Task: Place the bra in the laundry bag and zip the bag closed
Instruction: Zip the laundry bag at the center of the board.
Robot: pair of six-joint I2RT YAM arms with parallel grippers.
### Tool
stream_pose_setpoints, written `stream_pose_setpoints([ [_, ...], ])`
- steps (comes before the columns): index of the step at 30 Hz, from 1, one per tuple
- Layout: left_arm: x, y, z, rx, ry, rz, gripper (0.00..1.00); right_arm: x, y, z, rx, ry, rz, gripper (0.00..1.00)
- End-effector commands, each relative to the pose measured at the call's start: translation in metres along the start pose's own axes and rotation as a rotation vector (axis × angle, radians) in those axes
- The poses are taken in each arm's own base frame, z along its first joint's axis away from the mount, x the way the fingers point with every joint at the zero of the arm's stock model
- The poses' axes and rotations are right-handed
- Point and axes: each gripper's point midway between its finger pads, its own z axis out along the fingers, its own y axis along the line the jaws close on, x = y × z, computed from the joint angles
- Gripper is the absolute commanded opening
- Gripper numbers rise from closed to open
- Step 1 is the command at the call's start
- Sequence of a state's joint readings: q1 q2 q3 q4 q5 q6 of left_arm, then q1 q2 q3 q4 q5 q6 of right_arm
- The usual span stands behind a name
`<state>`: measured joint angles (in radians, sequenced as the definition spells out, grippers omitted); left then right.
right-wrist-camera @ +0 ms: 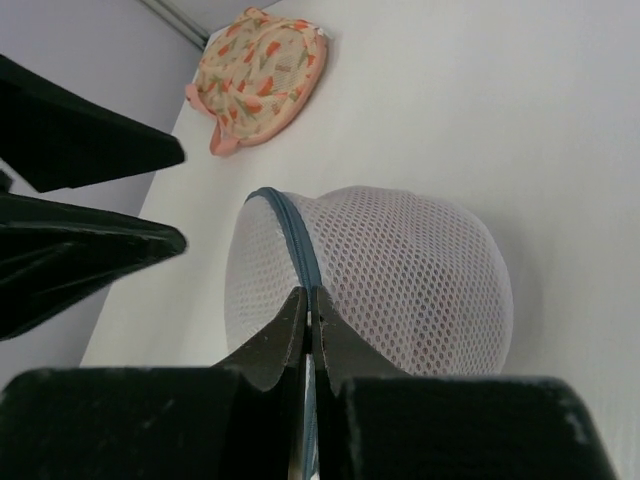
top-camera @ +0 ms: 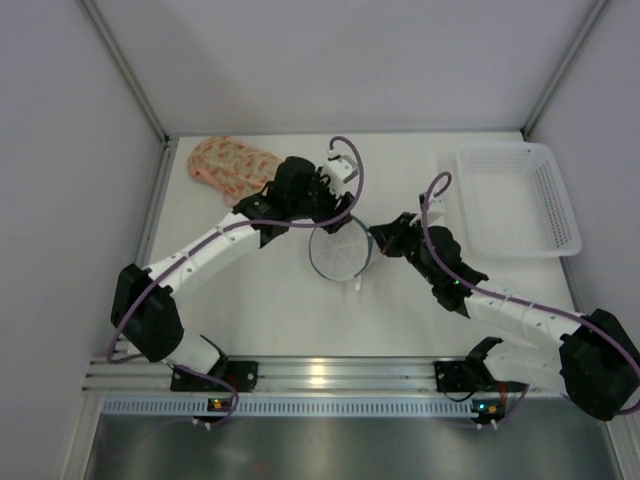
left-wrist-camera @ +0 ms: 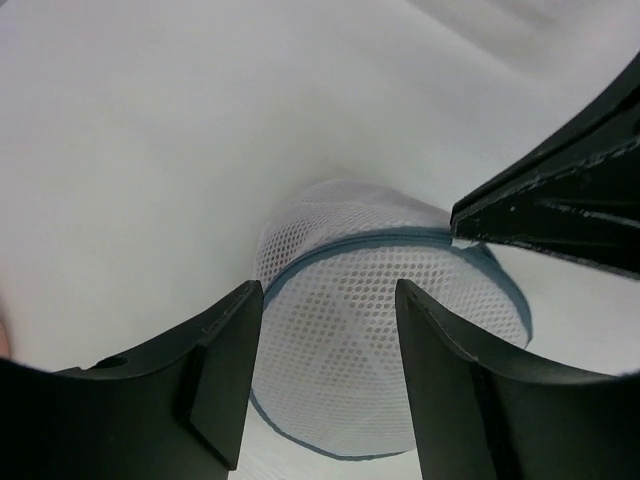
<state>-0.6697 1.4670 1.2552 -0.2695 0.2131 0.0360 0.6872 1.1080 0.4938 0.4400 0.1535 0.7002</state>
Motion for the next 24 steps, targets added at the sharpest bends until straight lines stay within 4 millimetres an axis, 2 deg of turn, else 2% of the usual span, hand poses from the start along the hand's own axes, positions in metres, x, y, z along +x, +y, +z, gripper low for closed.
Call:
stream_pose_setpoints([
  [1, 0.012, -0.005, 0.014, 0.12, 0.038, 0.259, 0.61, -0.019, 0.028, 0.003, -0.091, -0.043, -0.031, 0.0],
  [2, 0.019, -0.004, 0.018, 0.145, 0.062, 0.325, 0.61, -0.019, 0.03, 0.003, -0.102, -0.032, -0.037, 0.0],
  [3, 0.009, -0.005, 0.018, 0.16, 0.057, 0.356, 0.61, -0.021, 0.032, 0.003, -0.109, -0.031, -0.042, 0.0],
  [4, 0.022, -0.006, 0.022, 0.19, 0.114, 0.365, 0.61, -0.021, 0.032, 0.003, -0.113, -0.022, -0.053, 0.0],
  [5, 0.02, -0.005, 0.023, 0.202, 0.121, 0.405, 0.62, -0.023, 0.035, 0.004, -0.123, -0.017, -0.062, 0.0],
  [6, 0.008, -0.004, 0.023, 0.207, 0.107, 0.428, 0.62, -0.023, 0.035, 0.005, -0.125, -0.014, -0.08, 0.0],
  [8, 0.014, -0.007, 0.029, 0.254, 0.144, 0.449, 0.64, -0.023, 0.038, 0.006, -0.143, 0.004, -0.095, 0.0],
  [9, 0.002, -0.01, 0.03, 0.273, 0.126, 0.467, 0.64, -0.024, 0.039, 0.007, -0.149, 0.006, -0.097, 0.0],
  [12, 0.001, -0.02, 0.036, 0.358, 0.129, 0.488, 0.64, -0.023, 0.043, 0.008, -0.173, 0.021, -0.092, 0.0],
  [16, 0.009, -0.026, 0.045, 0.408, 0.142, 0.485, 0.63, -0.023, 0.045, 0.009, -0.19, 0.02, -0.078, 0.0],
  [24, 0.022, -0.027, 0.045, 0.438, 0.169, 0.509, 0.65, -0.032, 0.044, 0.004, -0.19, 0.0, -0.082, 0.0],
])
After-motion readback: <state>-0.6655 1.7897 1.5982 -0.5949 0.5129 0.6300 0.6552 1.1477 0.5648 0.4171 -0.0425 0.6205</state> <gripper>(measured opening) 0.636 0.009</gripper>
